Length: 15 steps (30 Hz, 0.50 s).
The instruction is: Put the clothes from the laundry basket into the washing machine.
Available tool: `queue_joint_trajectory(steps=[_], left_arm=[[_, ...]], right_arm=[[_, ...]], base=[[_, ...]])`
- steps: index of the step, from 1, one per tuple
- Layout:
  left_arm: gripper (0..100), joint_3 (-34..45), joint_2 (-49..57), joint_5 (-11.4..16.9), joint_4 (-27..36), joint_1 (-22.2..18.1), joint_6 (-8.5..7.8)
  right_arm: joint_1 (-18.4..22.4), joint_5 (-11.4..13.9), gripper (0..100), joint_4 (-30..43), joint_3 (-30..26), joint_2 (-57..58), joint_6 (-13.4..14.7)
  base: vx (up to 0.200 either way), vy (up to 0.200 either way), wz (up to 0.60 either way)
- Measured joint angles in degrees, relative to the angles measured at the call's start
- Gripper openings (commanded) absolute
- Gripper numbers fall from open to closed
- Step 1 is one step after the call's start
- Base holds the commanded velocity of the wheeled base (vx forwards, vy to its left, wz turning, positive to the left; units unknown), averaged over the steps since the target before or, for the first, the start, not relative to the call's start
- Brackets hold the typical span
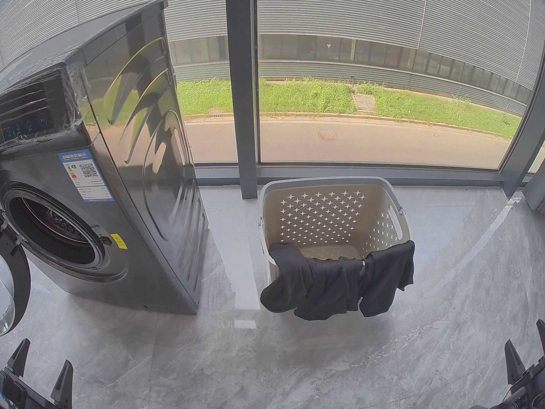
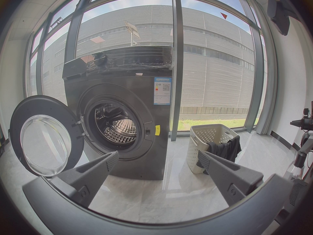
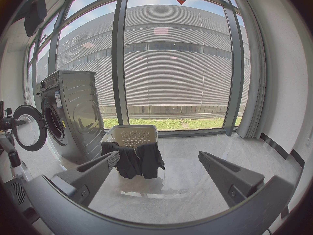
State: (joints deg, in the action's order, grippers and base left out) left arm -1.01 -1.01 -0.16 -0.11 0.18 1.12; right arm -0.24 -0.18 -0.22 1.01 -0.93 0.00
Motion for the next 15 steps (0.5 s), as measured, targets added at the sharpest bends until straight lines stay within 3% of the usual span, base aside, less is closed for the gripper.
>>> queue_joint_trajectory(steps=[9, 15], left_arm=[[100, 0.00, 0.00, 0.00, 0.00, 0.00, -0.04], [100, 0.00, 0.00, 0.02, -0.02, 0.02, -0.01]], right_arm=[[0.00, 0.00, 100, 0.00, 0.00, 0.00, 0.00], [0.00, 0.00, 100, -0.02, 0.00, 0.00, 0.00]], base=[[0.000, 0.000, 0.00], [0.200, 0.000, 0.00]])
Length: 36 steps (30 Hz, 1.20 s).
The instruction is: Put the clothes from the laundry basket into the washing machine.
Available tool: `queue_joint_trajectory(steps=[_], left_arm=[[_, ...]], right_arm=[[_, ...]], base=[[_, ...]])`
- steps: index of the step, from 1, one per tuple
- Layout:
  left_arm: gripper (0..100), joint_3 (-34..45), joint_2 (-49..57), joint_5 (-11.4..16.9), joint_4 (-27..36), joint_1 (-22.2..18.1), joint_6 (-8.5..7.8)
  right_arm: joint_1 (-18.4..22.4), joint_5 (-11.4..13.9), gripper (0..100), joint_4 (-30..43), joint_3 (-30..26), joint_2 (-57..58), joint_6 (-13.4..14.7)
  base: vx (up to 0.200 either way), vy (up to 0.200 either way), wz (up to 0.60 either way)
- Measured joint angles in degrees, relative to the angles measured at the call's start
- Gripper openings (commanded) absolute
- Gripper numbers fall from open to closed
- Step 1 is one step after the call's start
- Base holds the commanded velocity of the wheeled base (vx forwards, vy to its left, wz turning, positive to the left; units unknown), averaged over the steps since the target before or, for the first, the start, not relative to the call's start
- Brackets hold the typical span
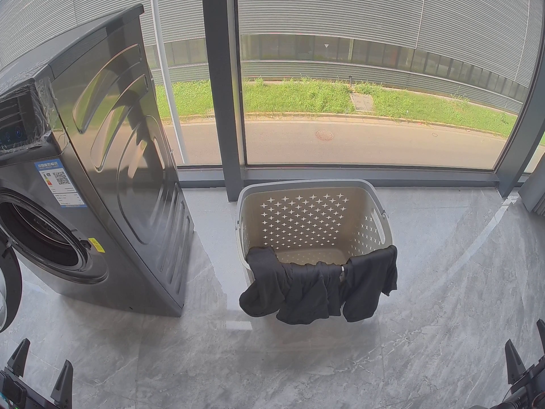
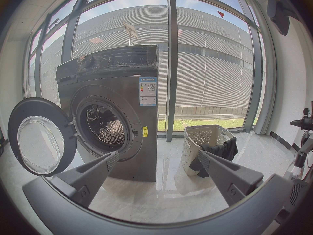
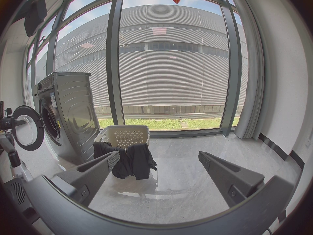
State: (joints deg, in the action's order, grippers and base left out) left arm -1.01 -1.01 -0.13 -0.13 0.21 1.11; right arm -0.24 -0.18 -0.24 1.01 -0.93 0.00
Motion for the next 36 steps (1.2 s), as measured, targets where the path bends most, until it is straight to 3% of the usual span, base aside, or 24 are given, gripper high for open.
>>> queue_joint_trajectory(steps=[36], left_arm=[[100, 0.00, 0.00, 0.00, 0.00, -0.02, -0.05]], right_arm=[[0.11, 0.02, 100, 0.00, 0.00, 0.00, 0.02]], base=[[0.000, -0.022, 0.00]])
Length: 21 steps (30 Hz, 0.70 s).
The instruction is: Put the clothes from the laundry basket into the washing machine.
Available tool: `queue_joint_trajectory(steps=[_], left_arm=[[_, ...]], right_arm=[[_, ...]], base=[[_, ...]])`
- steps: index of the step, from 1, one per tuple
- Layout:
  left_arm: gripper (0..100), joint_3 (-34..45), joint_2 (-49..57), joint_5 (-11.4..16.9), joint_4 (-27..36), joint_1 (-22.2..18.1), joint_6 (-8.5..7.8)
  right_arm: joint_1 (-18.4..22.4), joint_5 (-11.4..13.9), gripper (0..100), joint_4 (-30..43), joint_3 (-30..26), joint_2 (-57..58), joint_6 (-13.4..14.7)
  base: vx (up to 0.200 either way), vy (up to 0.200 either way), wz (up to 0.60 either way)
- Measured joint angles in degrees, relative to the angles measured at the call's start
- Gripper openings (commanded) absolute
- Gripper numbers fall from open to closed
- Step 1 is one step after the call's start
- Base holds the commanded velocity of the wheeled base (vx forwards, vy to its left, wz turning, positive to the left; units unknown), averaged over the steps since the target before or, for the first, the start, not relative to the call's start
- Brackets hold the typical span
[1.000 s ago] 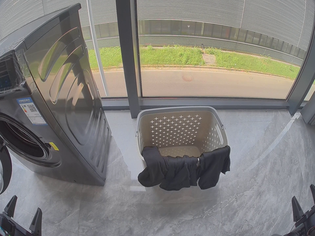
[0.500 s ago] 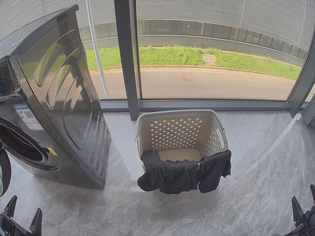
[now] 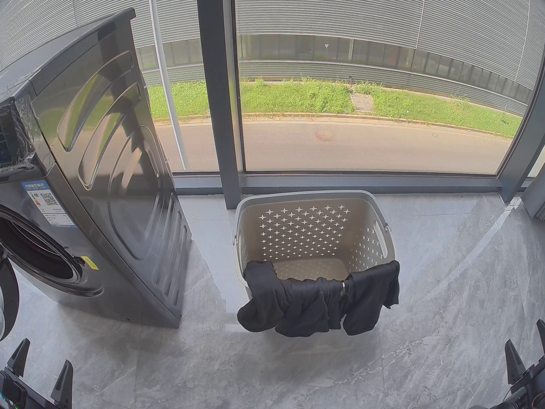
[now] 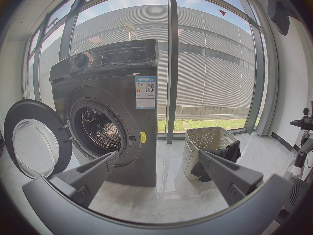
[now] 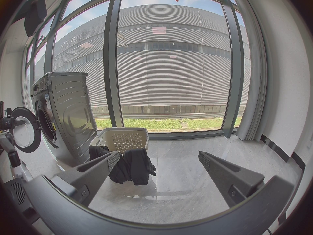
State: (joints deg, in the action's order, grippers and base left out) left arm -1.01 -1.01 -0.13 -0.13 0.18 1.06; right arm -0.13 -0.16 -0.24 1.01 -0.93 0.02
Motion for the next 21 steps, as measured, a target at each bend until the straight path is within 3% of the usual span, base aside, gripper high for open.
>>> queue_joint_trajectory(steps=[4, 10, 21], left_arm=[[100, 0.00, 0.00, -0.02, 0.00, 0.00, -0.02], [100, 0.00, 0.00, 0.00, 0.00, 0.02, -0.02], [100, 0.00, 0.00, -0.02, 0.00, -0.02, -0.05]], right_arm=[[-0.07, -0.02, 100, 0.02, 0.00, 0.00, 0.09], [-0.02, -0.68, 100, 0.09, 0.00, 0.00, 0.99], [-0.05, -0.27, 100, -0.65, 0.15, 0.00, 1.08]], base=[[0.000, 0.000, 0.00], [0.000, -0.200, 0.00], [0.000, 0.000, 0.00]])
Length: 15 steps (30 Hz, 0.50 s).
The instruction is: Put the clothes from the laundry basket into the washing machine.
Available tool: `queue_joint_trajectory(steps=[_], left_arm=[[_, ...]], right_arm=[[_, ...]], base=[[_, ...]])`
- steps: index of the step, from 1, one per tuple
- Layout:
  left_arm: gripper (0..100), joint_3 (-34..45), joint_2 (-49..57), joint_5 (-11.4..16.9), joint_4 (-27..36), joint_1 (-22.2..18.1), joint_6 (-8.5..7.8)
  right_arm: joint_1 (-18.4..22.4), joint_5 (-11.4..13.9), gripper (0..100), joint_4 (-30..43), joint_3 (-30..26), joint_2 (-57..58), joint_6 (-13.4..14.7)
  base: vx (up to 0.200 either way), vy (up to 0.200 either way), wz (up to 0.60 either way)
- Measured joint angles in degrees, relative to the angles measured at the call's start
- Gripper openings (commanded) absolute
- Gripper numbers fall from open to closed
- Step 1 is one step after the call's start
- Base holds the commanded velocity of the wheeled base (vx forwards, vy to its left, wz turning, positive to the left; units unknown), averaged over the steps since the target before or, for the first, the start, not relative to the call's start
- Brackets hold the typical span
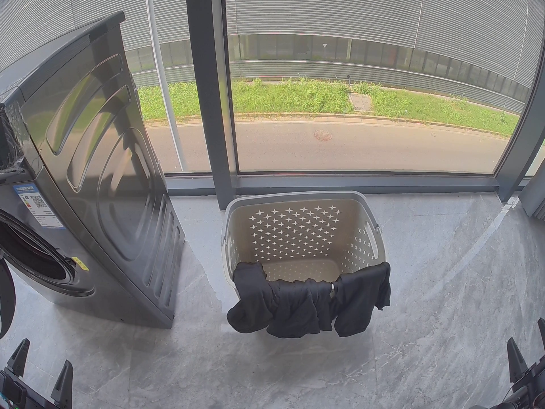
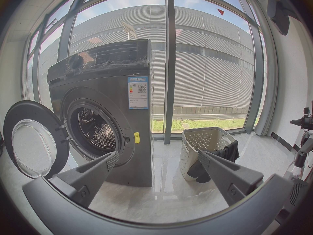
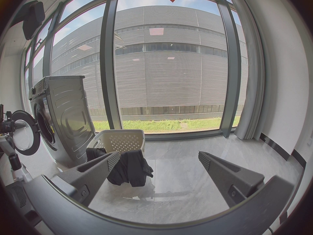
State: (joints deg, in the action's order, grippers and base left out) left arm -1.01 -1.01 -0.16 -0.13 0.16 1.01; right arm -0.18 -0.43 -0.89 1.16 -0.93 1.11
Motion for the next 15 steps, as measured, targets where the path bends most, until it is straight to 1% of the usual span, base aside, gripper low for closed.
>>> queue_joint_trajectory(steps=[2, 5, 6, 9, 12, 15], left_arm=[[100, 0.00, 0.00, 0.00, -0.02, 0.00, 0.00], [100, 0.00, 0.00, -0.02, 0.00, 0.02, -0.04], [100, 0.00, 0.00, 0.00, 0.00, 0.05, -0.06], [100, 0.00, 0.00, 0.00, 0.00, 0.05, -0.06], [100, 0.00, 0.00, 0.00, 0.00, 0.05, -0.06], [100, 0.00, 0.00, 0.00, 0.00, 0.00, -0.06]], right_arm=[[-0.02, 0.10, 100, 0.16, 1.34, 0.00, -0.07], [-0.11, 0.83, 100, 2.23, 5.21, -0.01, -0.18], [-0.12, 1.93, 100, 3.62, 7.61, -0.30, -0.22], [-0.34, 5.95, 100, 6.03, 11.70, -2.13, -0.35], [-0.45, 9.95, 100, 7.18, 13.82, -6.46, -0.60], [-0.55, 12.50, 100, 6.90, 14.43, -12.00, -1.27]], base=[[0.000, 0.000, 0.00], [0.000, 0.000, 0.00], [0.000, 0.000, 0.00], [0.000, 0.000, 0.00], [0.000, 0.000, 0.00], [0.000, 0.000, 0.00]])
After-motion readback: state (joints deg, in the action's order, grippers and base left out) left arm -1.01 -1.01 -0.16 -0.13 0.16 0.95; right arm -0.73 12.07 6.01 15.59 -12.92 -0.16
